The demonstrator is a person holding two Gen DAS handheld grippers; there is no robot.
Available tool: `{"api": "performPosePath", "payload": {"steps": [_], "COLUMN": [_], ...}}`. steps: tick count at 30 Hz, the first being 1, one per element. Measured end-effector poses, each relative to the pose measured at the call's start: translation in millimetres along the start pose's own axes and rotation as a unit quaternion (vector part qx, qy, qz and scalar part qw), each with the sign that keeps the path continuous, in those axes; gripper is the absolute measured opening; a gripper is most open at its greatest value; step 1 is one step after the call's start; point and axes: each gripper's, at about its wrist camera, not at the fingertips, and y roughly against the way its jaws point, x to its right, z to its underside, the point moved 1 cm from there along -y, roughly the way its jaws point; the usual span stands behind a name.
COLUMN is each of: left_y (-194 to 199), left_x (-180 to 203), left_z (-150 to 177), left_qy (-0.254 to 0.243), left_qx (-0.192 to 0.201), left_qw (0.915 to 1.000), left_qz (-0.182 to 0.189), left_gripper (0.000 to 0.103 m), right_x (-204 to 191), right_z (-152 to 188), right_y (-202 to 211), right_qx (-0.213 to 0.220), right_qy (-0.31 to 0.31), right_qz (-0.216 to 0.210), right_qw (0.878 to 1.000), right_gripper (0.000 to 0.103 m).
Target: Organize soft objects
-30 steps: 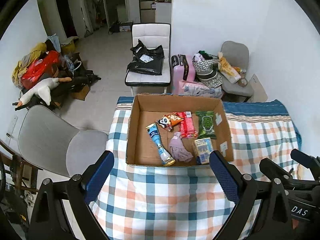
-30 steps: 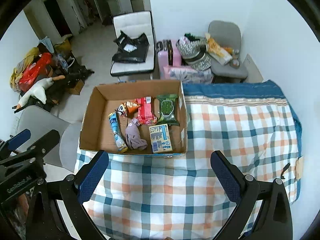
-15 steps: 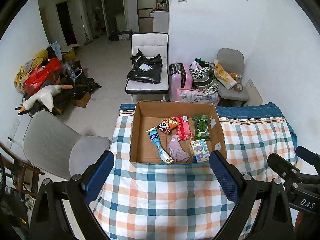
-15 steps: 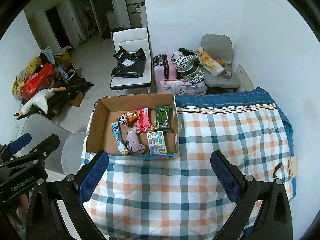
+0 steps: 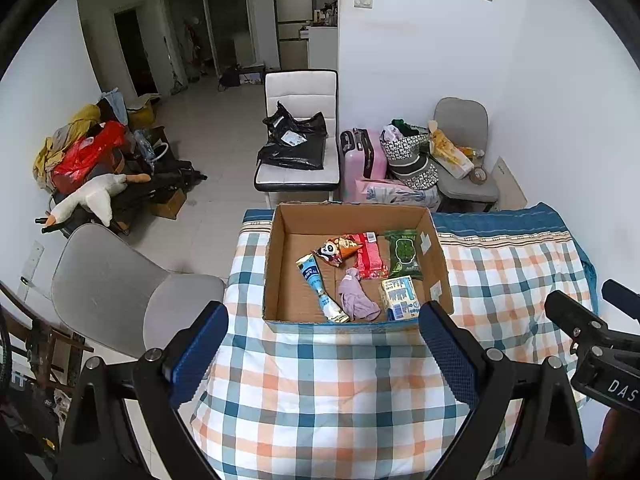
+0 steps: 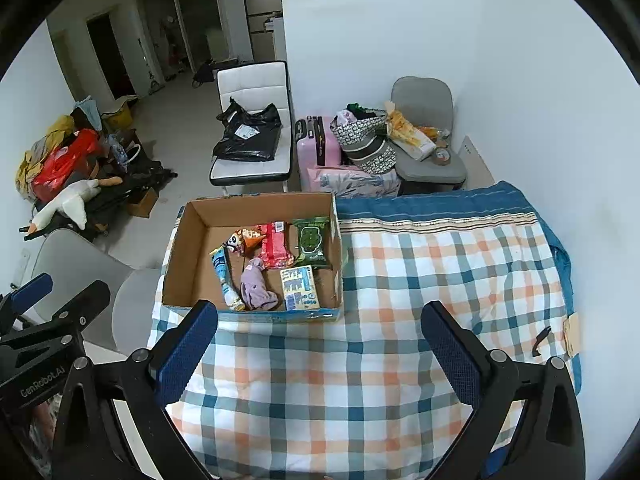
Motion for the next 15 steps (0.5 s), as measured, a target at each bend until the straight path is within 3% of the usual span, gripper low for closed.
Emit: {"api": "performPosePath", "payload": {"steps": [15], "left_y": [11], "left_x": [2], "left_z": [1], "left_qy": [-0.001], "left_qx": [0.011], "left_qw": [0.9999], "left_qz": [0.001], "left_gripper": [0.098], "right_x": [10], "right_z": [5], "right_y": [13], "right_qx": [0.012], "right_qy": [-0.009], "right_qz": [0.019], "right_qw": [1.000], "right_gripper": [0.103]}}
